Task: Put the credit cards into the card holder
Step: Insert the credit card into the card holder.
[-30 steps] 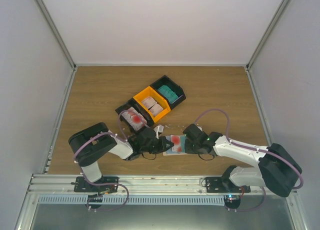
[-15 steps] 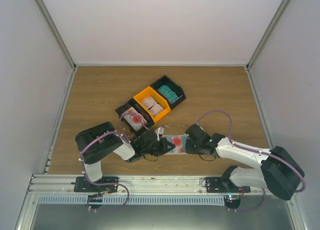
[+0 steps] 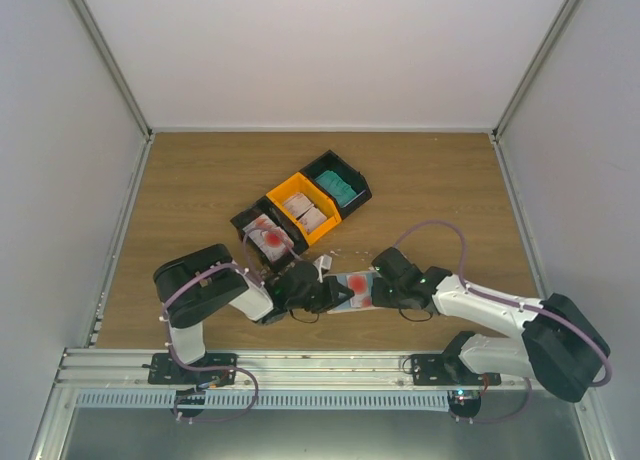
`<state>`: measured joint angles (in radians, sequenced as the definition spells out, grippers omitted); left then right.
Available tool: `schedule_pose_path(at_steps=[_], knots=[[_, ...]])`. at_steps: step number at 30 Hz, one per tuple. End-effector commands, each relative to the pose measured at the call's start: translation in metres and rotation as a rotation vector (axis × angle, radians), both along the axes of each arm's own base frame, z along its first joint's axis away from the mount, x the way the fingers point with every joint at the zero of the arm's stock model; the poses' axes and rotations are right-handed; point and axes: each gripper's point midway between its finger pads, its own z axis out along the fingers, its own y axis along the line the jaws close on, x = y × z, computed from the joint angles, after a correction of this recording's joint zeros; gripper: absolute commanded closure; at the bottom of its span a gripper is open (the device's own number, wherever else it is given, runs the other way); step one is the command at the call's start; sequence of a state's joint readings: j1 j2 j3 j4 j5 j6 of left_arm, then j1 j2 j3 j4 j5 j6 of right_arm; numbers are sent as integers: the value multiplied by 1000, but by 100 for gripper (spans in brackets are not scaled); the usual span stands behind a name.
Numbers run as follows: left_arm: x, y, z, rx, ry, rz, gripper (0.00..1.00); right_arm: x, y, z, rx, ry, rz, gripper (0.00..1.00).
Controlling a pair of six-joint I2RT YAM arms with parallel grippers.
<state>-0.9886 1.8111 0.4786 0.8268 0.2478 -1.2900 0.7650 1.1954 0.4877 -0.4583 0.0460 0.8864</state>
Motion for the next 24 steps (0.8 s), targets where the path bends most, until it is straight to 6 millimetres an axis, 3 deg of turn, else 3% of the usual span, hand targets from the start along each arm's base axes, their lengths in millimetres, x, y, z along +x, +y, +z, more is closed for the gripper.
schedule_pose_path(at_steps=[1,10,13,19,24], knots=[[-11,-12,-14,35,-2,-94,100,-10,-3,-12,5,36,25,67],[-11,-23,-19,37,-4,-141,98,-6,-1,-8,11,16,34,65],[-12,-21,-12,8,-11,-132,97,1,-5,2,-4,-23,13,64],[-14,-20,-5,17,-20,-141,85,7,-10,20,10,-93,-17,62],[-20,-18,-2,17,-15,-153,73,5,-18,20,-24,-85,-39,56]])
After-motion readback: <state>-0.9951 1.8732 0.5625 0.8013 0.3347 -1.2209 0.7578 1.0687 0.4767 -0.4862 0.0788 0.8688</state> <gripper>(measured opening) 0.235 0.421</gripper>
